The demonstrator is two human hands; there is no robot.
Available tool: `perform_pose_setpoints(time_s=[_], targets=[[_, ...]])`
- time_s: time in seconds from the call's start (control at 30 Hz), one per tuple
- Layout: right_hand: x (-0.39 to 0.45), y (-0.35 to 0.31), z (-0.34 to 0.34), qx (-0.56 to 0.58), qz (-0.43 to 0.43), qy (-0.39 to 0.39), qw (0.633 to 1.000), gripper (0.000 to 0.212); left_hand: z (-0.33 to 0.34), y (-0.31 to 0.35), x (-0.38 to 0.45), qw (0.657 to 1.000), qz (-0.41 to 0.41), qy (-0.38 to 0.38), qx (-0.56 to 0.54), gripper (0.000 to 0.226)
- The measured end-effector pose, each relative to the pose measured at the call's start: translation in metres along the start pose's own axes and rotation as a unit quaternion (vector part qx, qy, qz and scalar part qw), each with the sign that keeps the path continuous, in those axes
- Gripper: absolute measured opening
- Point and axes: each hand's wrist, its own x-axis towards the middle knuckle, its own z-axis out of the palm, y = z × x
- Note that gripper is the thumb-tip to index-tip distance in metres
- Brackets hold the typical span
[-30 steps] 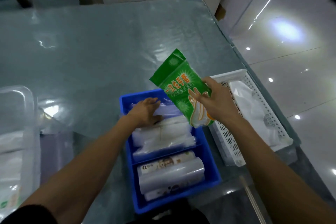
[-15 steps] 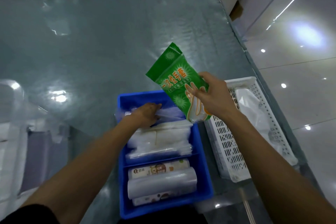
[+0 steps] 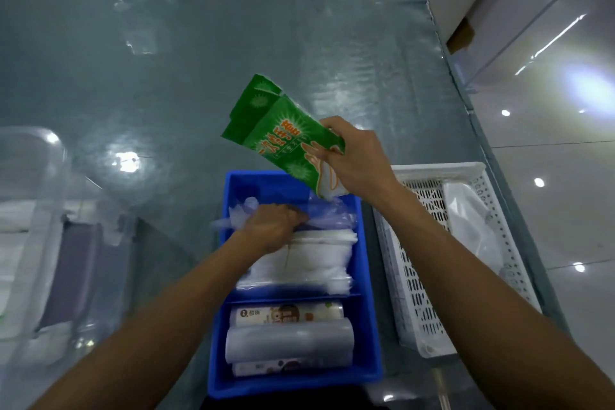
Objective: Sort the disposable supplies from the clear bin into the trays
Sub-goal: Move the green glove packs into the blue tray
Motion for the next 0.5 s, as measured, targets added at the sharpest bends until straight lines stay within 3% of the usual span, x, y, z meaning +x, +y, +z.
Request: perform_pose_setpoints(time_s=[0.23,0.5], targets=[[0.003,-0.007,0.031,0.018,-0.026,-0.050,0.998,0.028,0.004,0.000,-0.020,0.987,0.101,0.118,0.032,0.034],[-0.006,0.007,0.041,-0.138,-0.055,-0.140,0.979,0.032,0.010,0.002,-0.029,0.977,0.113,0.179,0.015,0.052]])
